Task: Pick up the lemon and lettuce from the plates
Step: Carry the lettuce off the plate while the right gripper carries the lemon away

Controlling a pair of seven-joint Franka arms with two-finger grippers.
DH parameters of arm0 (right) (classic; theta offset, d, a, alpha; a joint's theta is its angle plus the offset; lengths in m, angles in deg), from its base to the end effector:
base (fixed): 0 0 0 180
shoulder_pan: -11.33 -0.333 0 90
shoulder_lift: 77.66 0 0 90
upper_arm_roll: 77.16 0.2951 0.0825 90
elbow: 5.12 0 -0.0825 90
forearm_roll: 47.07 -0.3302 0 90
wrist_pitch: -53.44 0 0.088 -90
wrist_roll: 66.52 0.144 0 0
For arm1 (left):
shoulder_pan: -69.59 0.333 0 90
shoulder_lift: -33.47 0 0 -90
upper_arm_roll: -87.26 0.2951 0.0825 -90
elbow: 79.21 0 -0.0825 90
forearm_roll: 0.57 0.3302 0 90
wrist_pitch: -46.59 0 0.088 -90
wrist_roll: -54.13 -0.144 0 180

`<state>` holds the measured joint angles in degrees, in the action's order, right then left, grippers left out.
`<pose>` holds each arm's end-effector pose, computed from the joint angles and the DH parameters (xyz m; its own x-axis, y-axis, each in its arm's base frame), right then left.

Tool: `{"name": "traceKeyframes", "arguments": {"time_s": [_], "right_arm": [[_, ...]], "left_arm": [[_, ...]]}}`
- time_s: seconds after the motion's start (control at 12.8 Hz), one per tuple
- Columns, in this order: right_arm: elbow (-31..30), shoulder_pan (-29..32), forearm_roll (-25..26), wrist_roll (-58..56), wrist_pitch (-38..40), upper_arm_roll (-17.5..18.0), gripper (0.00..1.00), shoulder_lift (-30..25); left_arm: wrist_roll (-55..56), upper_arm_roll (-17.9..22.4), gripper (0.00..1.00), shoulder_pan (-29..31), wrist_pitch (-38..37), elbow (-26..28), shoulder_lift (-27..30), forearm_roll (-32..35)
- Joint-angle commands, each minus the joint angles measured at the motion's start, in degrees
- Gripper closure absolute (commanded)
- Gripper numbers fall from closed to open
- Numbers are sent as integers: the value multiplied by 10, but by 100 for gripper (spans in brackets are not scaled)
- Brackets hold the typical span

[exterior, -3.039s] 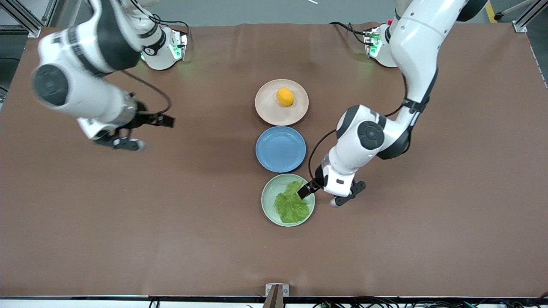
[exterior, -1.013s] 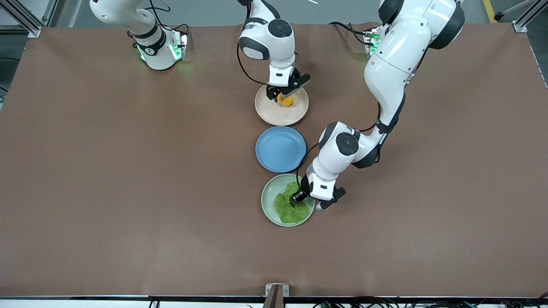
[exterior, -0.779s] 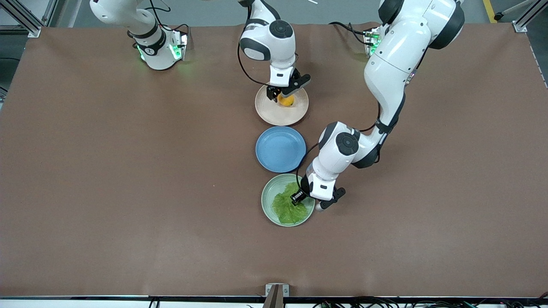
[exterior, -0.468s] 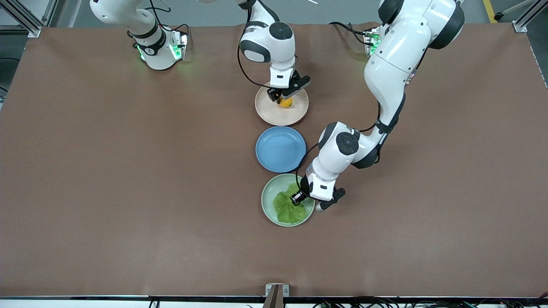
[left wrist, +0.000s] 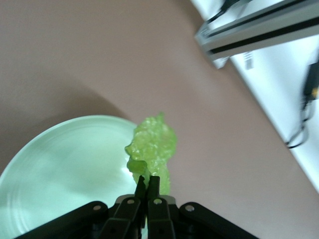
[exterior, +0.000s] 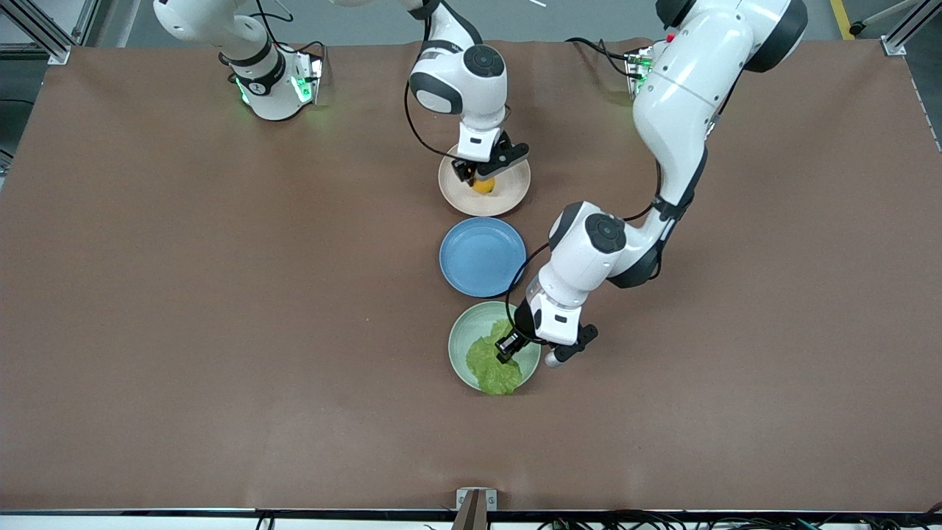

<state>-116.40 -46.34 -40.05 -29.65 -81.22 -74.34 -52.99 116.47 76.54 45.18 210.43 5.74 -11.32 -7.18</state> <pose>0.2867 0.4950 0.2412 0.8795 0.4756 0.0196 0.4735 -0.8783 0.0661 0.6147 -0.3883 0.2728 0.7703 0.6350 0.0588 0.4899 -0.6482 0.5830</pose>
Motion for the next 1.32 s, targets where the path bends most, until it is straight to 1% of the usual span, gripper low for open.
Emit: {"name": "traceKeyframes", "arguments": {"time_s": [0.0,0.16,0.23,0.31,0.47,0.7,0.78,0.86,0.94,1.09,1.17,1.25], "right_arm": [[10,76,-15,13,104,8,100,-85],[11,161,-20,-2,143,10,100,-121],[11,205,-34,-41,171,9,100,-135],[11,246,-45,-78,199,7,100,-145],[9,345,-47,-136,238,7,100,-153],[-24,464,-47,-199,223,7,100,-146],[-42,489,-47,-214,205,7,100,-145],[-54,511,-47,-244,191,7,98,-144],[-66,518,-48,-250,178,7,97,-143],[-116,526,-57,-254,116,9,97,-143],[-139,526,-58,-259,77,9,97,-142],[-161,526,-58,-274,40,9,97,-139]], "left_arm": [[2,3,100,25,-27,66,84,-6],[-9,2,100,59,-57,149,158,-3],[-42,0,100,80,-79,192,199,-4],[-80,-4,100,103,-92,226,227,-5],[-133,-19,100,148,-107,291,269,-6],[-228,-37,100,211,-107,389,307,-7],[-254,-51,100,237,-106,411,311,-7],[-280,-71,100,273,-106,428,312,-7],[-302,-96,100,310,-106,442,312,-7],[-332,-152,100,385,-105,461,306,-7],[-346,-166,99,406,-105,470,303,-7],[-360,-167,99,410,-105,477,299,-7]]}}
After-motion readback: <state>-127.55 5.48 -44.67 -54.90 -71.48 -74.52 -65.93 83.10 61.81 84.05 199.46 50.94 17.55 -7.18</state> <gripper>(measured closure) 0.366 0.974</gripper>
